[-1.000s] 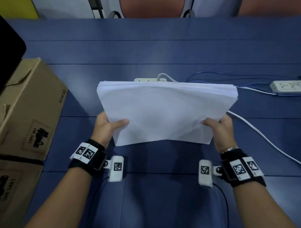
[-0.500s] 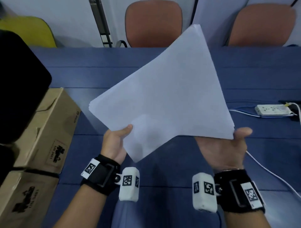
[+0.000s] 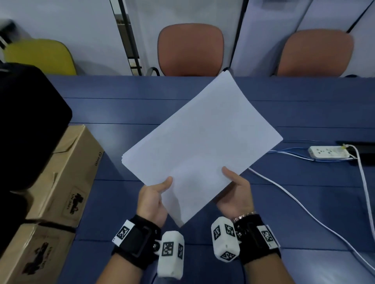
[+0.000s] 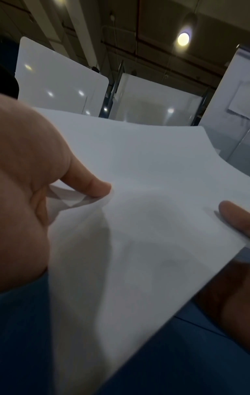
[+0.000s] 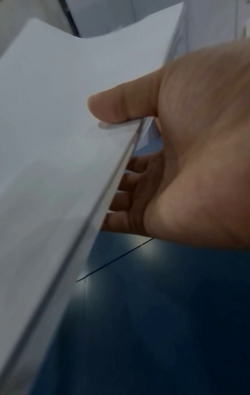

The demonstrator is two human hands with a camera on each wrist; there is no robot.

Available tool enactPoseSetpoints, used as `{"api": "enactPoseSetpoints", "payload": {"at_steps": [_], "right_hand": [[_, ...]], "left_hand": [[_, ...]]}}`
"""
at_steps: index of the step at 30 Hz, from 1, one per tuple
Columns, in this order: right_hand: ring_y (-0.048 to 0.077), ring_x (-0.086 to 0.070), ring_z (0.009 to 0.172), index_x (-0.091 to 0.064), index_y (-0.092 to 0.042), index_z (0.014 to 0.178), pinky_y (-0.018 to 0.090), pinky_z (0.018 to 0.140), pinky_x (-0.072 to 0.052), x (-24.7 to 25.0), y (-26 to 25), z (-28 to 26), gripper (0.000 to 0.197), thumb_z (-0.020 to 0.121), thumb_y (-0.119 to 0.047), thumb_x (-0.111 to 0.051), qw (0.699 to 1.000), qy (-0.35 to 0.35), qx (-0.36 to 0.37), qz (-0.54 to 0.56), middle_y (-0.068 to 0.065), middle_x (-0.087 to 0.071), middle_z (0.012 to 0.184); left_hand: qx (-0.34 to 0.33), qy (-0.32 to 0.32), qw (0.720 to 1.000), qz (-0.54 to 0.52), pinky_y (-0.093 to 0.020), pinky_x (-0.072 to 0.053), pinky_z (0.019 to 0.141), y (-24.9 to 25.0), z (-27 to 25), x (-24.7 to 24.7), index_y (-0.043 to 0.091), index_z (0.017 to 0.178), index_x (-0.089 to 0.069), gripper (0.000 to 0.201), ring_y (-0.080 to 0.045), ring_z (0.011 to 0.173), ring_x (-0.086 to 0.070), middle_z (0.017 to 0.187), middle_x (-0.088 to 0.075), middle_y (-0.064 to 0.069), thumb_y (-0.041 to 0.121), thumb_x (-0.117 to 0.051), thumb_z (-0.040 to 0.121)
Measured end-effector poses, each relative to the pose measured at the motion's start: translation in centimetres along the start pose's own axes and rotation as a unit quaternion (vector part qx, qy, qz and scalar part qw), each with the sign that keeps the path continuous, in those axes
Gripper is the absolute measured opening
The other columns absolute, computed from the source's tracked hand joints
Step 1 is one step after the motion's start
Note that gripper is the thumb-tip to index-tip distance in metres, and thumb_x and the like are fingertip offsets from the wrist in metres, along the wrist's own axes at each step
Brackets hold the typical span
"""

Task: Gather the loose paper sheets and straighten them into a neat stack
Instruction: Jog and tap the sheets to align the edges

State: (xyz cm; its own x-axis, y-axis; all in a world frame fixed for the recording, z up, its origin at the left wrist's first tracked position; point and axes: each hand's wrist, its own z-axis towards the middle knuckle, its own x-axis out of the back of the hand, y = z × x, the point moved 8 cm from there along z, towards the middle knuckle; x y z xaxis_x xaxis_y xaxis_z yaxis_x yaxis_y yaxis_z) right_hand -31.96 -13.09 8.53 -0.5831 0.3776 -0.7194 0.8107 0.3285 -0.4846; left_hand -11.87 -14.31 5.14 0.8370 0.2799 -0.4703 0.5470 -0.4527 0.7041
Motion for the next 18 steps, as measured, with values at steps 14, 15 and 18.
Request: {"api": "enactPoseSetpoints", "payload": {"at_steps": [14, 15, 18], "right_hand": [[0.011, -0.066, 0.079, -0.075, -0.010, 0.084, 0.032, 0.075, -0.052, -5.3, -7.6, -2.5, 0.014, 0.091, -0.003, -0.065, 0.855, -0.016, 0.293, -0.428, -0.006, -0.075, 0.083], [0.012, -0.061, 0.079, -0.075, -0.009, 0.086, 0.034, 0.074, -0.049, -6.1, -8.2, -3.2, 0.009, 0.091, -0.007, -0.067, 0.826, -0.049, 0.291, -0.481, -0.002, -0.073, 0.082], [0.010, -0.066, 0.088, -0.074, -0.021, 0.102, 0.033, 0.081, -0.054, -8.0, -9.4, -6.0, 0.013, 0.091, -0.017, -0.067, 0.761, -0.153, 0.240, -0.583, 0.006, -0.078, 0.100]], "left_hand": [[0.079, 0.009, 0.996, 0.046, -0.038, -0.052, 0.080, -3.8, 1.1, 3.0, 0.015, 0.110, -0.056, 0.063, -0.020, 0.084, -0.067, 0.094, -0.070, -0.002, 0.028, -0.091, 0.059], [0.069, -0.008, 0.996, 0.055, -0.038, -0.053, 0.081, -3.3, 1.2, 3.6, 0.017, 0.112, -0.058, 0.063, -0.018, 0.086, -0.070, 0.097, -0.073, -0.001, 0.022, -0.089, 0.057], [0.065, -0.074, 0.995, 0.022, -0.039, -0.057, 0.075, -2.0, 1.1, 5.1, -0.003, 0.109, -0.063, 0.061, -0.031, 0.087, -0.070, 0.093, -0.073, -0.016, -0.016, -0.064, 0.050]]}}
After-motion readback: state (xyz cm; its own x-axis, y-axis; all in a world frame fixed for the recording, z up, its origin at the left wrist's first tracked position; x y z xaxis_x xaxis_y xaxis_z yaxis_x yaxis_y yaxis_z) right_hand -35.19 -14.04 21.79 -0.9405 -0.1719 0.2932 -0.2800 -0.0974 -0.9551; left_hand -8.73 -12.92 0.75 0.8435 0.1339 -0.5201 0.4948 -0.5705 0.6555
